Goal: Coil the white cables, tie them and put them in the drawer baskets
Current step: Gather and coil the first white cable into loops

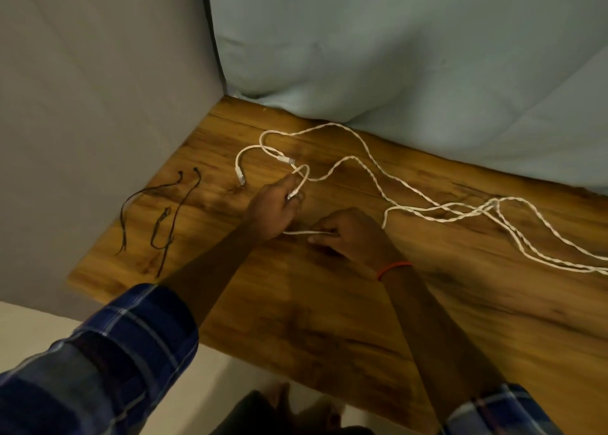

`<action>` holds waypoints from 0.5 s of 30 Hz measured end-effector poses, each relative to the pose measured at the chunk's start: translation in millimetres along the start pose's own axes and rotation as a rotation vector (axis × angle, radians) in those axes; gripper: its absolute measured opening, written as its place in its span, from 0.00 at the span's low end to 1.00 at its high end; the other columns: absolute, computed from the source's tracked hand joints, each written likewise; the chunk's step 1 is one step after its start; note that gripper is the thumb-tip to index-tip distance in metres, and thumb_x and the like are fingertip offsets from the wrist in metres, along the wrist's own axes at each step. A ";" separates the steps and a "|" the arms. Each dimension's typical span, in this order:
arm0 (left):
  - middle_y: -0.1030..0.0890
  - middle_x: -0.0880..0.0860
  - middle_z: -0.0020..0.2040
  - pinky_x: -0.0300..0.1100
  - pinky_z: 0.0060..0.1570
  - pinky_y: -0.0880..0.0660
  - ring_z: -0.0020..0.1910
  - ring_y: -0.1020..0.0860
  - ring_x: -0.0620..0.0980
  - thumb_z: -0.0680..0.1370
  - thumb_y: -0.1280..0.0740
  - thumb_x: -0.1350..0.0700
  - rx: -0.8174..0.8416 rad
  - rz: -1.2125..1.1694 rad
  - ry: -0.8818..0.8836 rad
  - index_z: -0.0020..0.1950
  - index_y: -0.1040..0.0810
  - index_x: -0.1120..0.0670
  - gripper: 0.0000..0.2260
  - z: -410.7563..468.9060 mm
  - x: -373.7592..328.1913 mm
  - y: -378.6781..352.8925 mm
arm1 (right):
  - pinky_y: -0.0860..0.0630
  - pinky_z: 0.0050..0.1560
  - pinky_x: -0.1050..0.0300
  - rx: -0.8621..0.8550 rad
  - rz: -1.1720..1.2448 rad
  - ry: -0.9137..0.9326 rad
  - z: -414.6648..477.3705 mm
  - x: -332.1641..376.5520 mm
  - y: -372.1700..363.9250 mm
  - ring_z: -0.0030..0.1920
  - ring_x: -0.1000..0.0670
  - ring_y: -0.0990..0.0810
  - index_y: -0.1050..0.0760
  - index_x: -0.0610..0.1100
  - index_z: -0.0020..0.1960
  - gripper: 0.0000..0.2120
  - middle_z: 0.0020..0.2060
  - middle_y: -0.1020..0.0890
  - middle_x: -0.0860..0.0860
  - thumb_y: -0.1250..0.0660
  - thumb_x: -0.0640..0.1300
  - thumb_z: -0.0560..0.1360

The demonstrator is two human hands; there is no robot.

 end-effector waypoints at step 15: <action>0.26 0.52 0.27 0.42 0.28 0.31 0.26 0.26 0.49 0.84 0.46 0.39 -0.215 -0.359 -0.266 0.40 0.29 0.50 0.20 47.6 -46.4 -15.9 | 0.26 0.33 0.52 -0.953 -0.269 0.176 -6.2 -7.2 76.1 0.36 0.45 0.18 0.16 0.49 0.49 0.10 0.39 0.16 0.49 0.28 0.55 0.76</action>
Point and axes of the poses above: each hand's wrist, its own z-axis towards the middle knuckle, its own y-axis out of the back of the hand, x = y × z, the point moved 5 cm from there along z, towards the middle knuckle
